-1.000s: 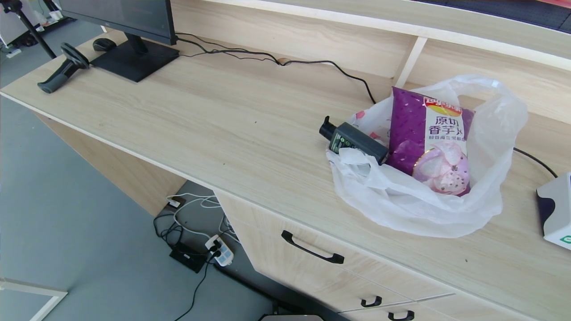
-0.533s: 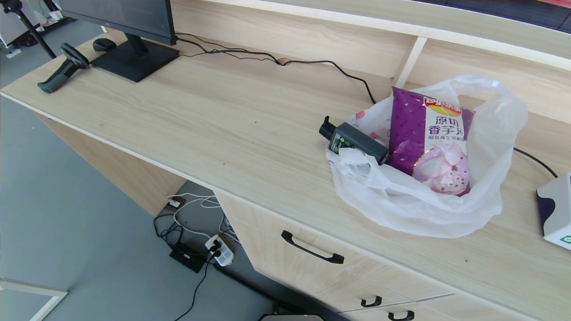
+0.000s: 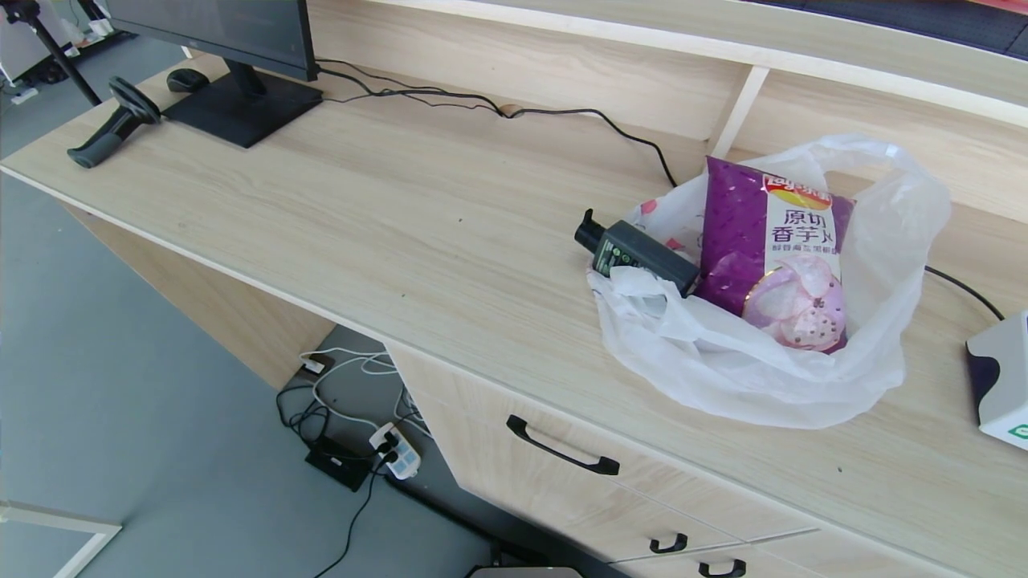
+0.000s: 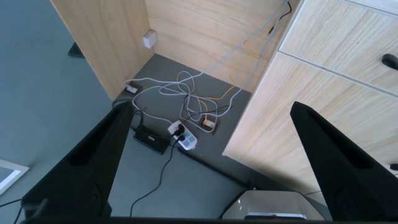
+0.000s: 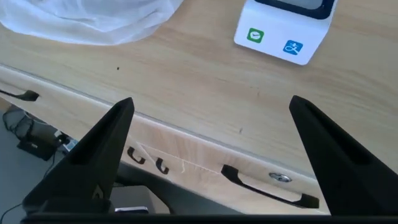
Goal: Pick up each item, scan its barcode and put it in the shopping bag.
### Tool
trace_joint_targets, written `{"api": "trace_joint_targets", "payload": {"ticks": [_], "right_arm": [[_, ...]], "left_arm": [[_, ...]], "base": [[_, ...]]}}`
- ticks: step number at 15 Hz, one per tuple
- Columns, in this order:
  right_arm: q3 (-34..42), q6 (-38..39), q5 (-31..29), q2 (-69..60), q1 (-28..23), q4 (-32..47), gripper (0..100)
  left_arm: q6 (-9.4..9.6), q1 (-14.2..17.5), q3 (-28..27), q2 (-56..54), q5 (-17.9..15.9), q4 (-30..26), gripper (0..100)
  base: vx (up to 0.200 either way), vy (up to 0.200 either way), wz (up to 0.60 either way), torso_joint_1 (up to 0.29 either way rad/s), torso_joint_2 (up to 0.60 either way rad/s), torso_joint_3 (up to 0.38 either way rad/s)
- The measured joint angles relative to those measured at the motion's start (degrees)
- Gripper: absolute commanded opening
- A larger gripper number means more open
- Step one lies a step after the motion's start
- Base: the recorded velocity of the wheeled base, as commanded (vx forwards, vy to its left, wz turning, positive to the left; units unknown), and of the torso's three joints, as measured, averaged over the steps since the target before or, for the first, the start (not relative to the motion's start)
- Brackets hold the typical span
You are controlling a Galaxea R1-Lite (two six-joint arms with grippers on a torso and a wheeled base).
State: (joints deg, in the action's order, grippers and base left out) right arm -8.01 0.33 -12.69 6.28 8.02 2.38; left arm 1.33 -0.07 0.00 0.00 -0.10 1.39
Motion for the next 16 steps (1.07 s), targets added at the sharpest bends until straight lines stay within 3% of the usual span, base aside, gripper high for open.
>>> {"api": "trace_joint_targets", "payload": {"ticks": [3, 5, 6, 8, 10, 16], "right_arm": [[1.16, 2.78, 1.50, 1.79, -9.20, 0.46, 100], [4.05, 1.90, 4.75, 0.66, -11.98, -2.11, 100], [5.92, 0.54, 6.92, -0.05, -12.46, -6.10, 100], [7.46, -1.39, 9.08, -0.69, -12.81, -5.77, 100], [7.83, -1.15, 9.14, -0.96, -12.92, -2.02, 100], [7.91, 0.07, 9.13, -4.19, -8.66, -2.51, 100]], "left_arm": [[0.15, -0.06, 0.00, 0.00, 0.00, -0.06, 100], [0.01, -0.11, 0.00, 0.00, 0.00, -0.06, 100], [0.01, -0.04, 0.00, 0.00, 0.00, -0.09, 100], [0.00, -0.04, 0.00, 0.00, 0.00, -0.09, 100], [0.00, 0.02, 0.00, 0.00, 0.00, -0.09, 100], [0.00, -0.04, 0.00, 0.00, 0.00, -0.09, 100]], "base": [[0.000, 0.000, 0.00, 0.000, 0.00, 0.000], [0.000, 0.000, 0.00, 0.000, 0.00, 0.000], [0.000, 0.000, 0.00, 0.000, 0.00, 0.000], [0.000, 0.000, 0.00, 0.000, 0.00, 0.000], [0.000, 0.000, 0.00, 0.000, 0.00, 0.000], [0.000, 0.000, 0.00, 0.000, 0.00, 0.000]]}}
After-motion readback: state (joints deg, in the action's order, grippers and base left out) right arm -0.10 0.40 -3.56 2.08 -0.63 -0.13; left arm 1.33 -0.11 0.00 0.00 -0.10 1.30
